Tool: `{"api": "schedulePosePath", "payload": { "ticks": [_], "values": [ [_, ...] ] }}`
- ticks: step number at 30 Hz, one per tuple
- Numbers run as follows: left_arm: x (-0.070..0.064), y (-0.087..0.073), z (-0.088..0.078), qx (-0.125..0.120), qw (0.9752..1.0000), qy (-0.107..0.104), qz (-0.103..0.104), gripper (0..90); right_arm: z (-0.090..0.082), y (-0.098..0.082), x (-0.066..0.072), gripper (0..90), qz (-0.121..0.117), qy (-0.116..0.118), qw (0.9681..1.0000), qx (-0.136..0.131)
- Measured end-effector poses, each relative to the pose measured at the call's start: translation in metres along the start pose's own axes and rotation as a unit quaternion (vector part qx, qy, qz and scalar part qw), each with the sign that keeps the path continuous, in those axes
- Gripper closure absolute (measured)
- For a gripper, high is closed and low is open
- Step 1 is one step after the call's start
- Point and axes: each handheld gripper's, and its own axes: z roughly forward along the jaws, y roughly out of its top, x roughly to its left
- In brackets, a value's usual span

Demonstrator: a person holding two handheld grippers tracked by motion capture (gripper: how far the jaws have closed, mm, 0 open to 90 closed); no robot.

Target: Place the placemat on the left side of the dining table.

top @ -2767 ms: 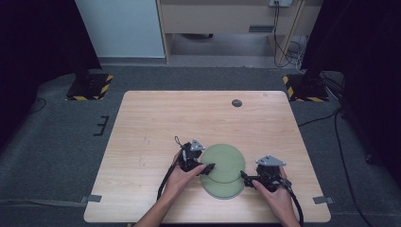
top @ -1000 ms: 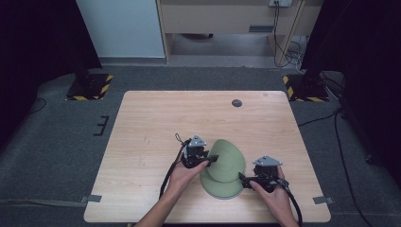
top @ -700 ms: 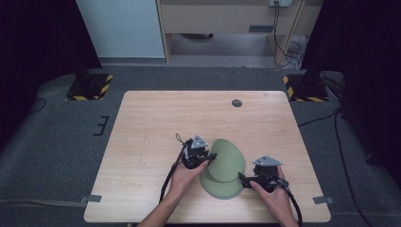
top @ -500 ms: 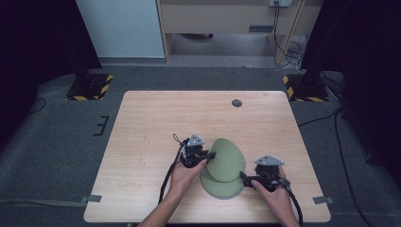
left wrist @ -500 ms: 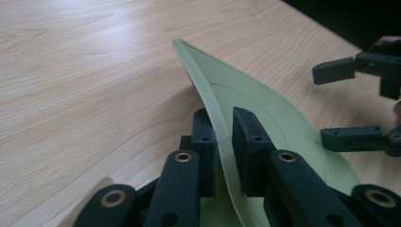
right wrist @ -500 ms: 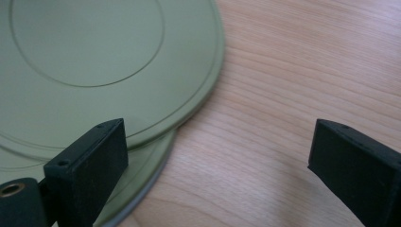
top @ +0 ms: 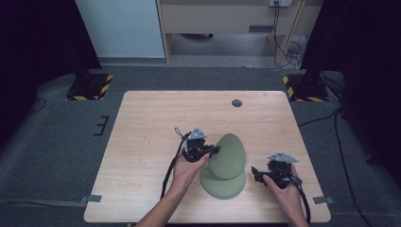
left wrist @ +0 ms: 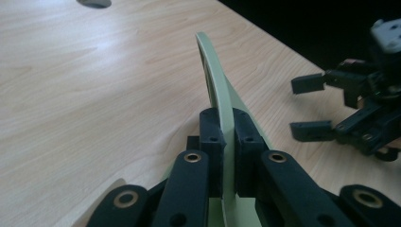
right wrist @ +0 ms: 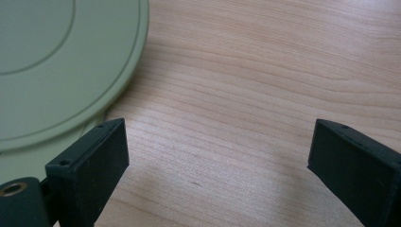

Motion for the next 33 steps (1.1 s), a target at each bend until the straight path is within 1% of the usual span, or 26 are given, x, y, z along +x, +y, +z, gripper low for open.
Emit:
{"api": "schedulePosePath", "payload": {
  "ticks": [2, 3, 4, 9, 10, 13, 19, 20, 25, 28, 30, 33],
  "values": [
    [-0.002, 0.005, -0.003, -0.005, 1.0, -0.004, 0.001, 85.0, 0.001, 0.0, 0.0, 6.2, -0.002, -0.002, 1.0, 0.003],
    [-0.002, 0.005, -0.003, -0.005, 1.0, -0.004, 0.001, 85.0, 0.001, 0.0, 0.0, 6.2, -0.002, -0.002, 1.0, 0.003],
    [-0.003, 0.009, -0.006, -0.01, 0.9999, -0.009, 0.0, 85.1, 0.003, -0.001, 0.0, 6.2, -0.005, -0.003, 1.0, 0.007],
    [-0.003, 0.016, -0.011, -0.014, 0.9998, -0.012, 0.002, 85.1, 0.006, -0.002, 0.0, 6.2, -0.008, -0.007, 0.9998, 0.014],
    [-0.002, 0.019, -0.014, -0.018, 0.9998, -0.012, 0.001, 85.2, 0.006, -0.002, 0.0, 6.2, -0.009, -0.009, 0.9998, 0.014],
    [-0.001, 0.022, -0.016, -0.023, 0.9997, -0.012, -0.001, 85.2, 0.006, -0.002, 0.0, 6.2, -0.009, -0.008, 0.9998, 0.014],
    [-0.001, 0.03, -0.02, -0.027, 0.9996, -0.006, 0.003, 85.2, 0.007, -0.002, -0.001, 6.1, -0.006, -0.01, 0.9998, 0.017],
    [-0.001, 0.032, -0.021, -0.029, 0.9996, -0.002, 0.004, 85.2, 0.007, -0.002, -0.001, 6.1, -0.007, -0.011, 0.9998, 0.017],
    [0.001, 0.037, -0.024, -0.033, 0.9995, 0.0, 0.002, 85.2, 0.007, -0.002, -0.001, 6.2, -0.005, -0.012, 0.9997, 0.019],
    [0.002, 0.042, -0.024, -0.032, 0.9994, 0.01, 0.006, 85.2, 0.009, -0.003, -0.002, 6.2, -0.005, -0.014, 0.9997, 0.021],
    [0.003, 0.043, -0.024, -0.031, 0.9994, 0.012, 0.007, 85.2, 0.009, -0.003, -0.002, 6.2, -0.005, -0.014, 0.9996, 0.022],
    [0.007, 0.045, -0.023, -0.032, 0.9993, 0.018, 0.003, 85.2, 0.009, -0.003, -0.002, 6.1, -0.005, -0.015, 0.9996, 0.024]
  ]
}}
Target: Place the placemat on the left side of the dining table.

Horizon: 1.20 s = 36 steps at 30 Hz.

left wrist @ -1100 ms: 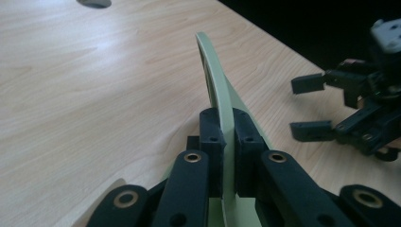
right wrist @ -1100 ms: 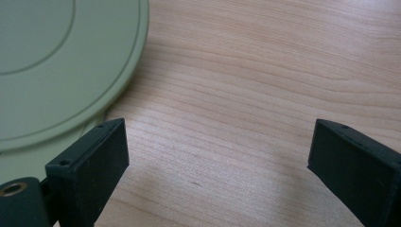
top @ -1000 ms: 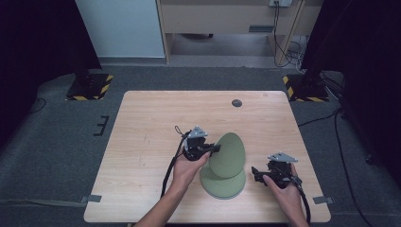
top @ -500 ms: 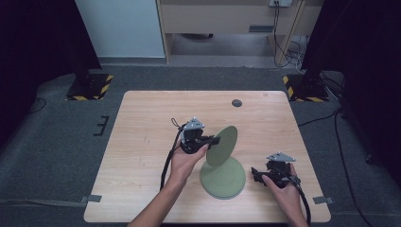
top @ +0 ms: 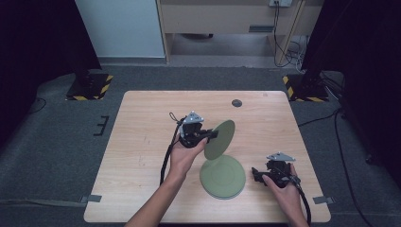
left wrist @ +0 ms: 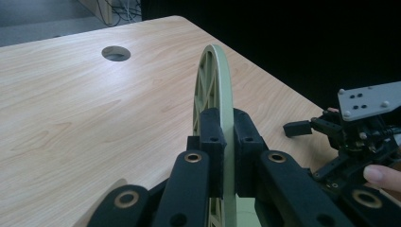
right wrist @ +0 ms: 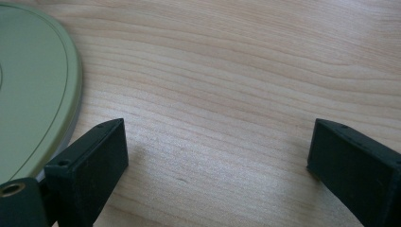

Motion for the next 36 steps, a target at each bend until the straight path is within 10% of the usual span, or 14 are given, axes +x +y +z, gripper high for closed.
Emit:
{"api": "schedulePosePath", "payload": {
  "ticks": [36],
  "values": [
    [0.028, 0.018, -0.019, -0.004, 0.9982, 0.059, -0.003, 85.2, 0.003, -0.001, 0.002, 3.6, -0.001, -0.006, 1.0, -0.007]
  ]
}}
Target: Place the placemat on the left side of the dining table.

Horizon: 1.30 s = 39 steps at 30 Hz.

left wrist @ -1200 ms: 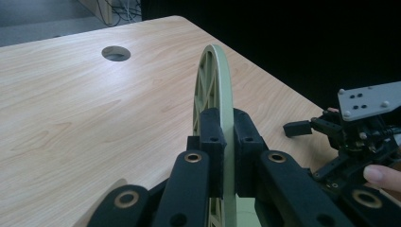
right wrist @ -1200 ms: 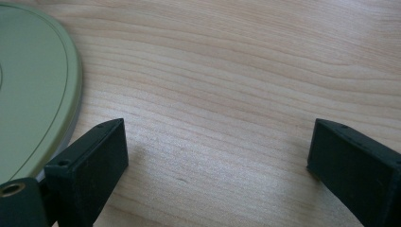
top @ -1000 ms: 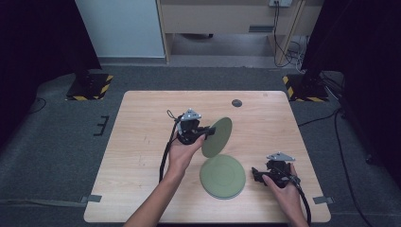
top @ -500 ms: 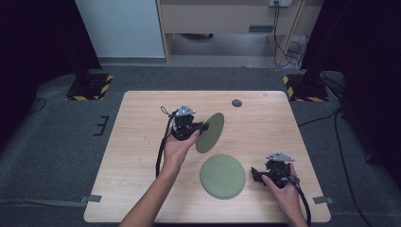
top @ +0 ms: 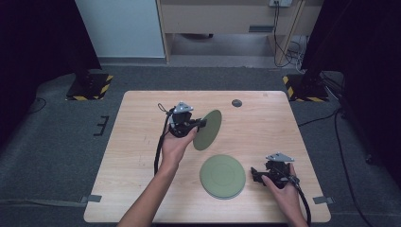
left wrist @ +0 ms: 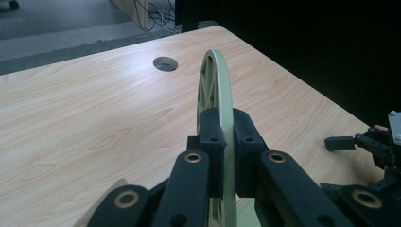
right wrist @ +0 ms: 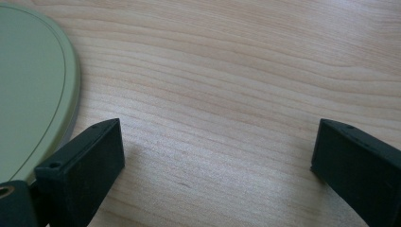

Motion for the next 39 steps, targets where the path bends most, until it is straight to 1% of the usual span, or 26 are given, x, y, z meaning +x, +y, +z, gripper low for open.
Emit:
{"api": "schedulePosePath", "payload": {
  "ticks": [2, 11, 12, 18, 27, 39],
  "values": [
    [0.002, 0.0, -0.001, 0.0, 1.0, 0.002, -0.003, 85.2, 0.0, 0.0, 0.0, 3.5, 0.0, 0.0, 1.0, 0.0],
    [0.008, 0.002, -0.006, 0.0, 0.9999, 0.012, -0.003, 85.2, 0.0, 0.0, 0.0, 3.5, 0.0, 0.0, 1.0, 0.0],
    [0.009, 0.002, -0.007, -0.001, 0.9999, 0.016, 0.0, 85.2, 0.0, 0.0, 0.0, 3.5, 0.0, 0.0, 1.0, 0.0],
    [0.015, 0.003, -0.01, 0.001, 0.9998, 0.022, -0.002, 85.2, 0.0, 0.0, 0.0, 3.5, 0.0, 0.0, 1.0, 0.0],
    [0.026, 0.002, -0.016, 0.001, 0.9993, 0.035, -0.01, 85.2, 0.0, 0.0, 0.0, 3.5, 0.0, 0.0, 1.0, 0.0],
    [0.038, -0.001, -0.023, 0.004, 0.9987, 0.049, -0.017, 85.2, 0.0, 0.0, 0.0, 3.1, 0.0, 0.001, 1.0, 0.001]
  ]
}}
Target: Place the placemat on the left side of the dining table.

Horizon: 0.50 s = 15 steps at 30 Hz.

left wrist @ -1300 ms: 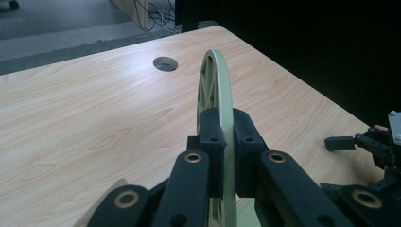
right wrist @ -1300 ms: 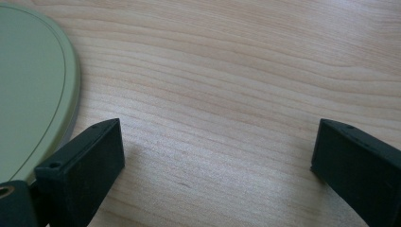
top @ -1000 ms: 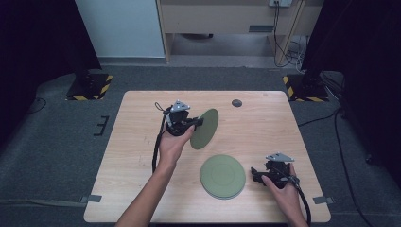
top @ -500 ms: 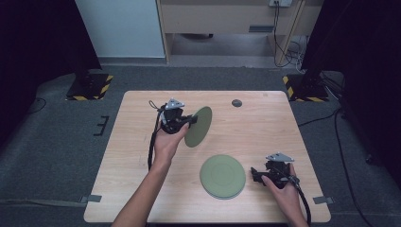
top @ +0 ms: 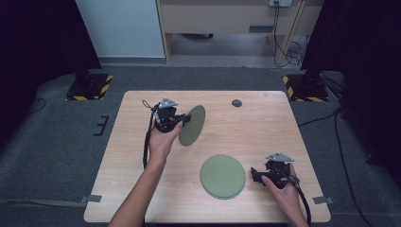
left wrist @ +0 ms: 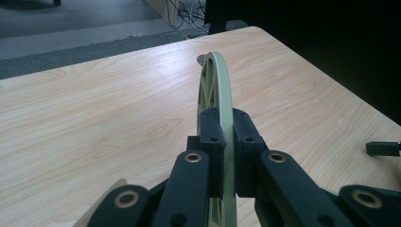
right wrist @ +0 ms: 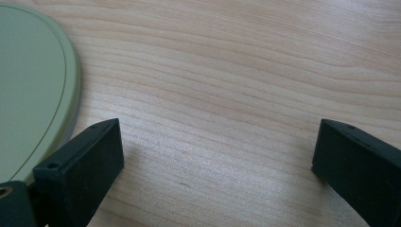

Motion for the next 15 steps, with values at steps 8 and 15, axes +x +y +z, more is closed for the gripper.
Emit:
{"api": "schedulePosePath", "payload": {
  "ticks": [8, 15],
  "values": [
    [0.008, -0.002, -0.004, 0.0, 1.0, 0.009, -0.005, 85.2, 0.0, 0.0, 0.0, 3.1, 0.0, 0.0, 1.0, 0.0],
    [0.017, -0.004, -0.008, 0.002, 0.9998, 0.02, -0.006, 85.2, 0.0, 0.0, 0.0, 3.2, 0.0, 0.0, 1.0, 0.0]
  ]
}}
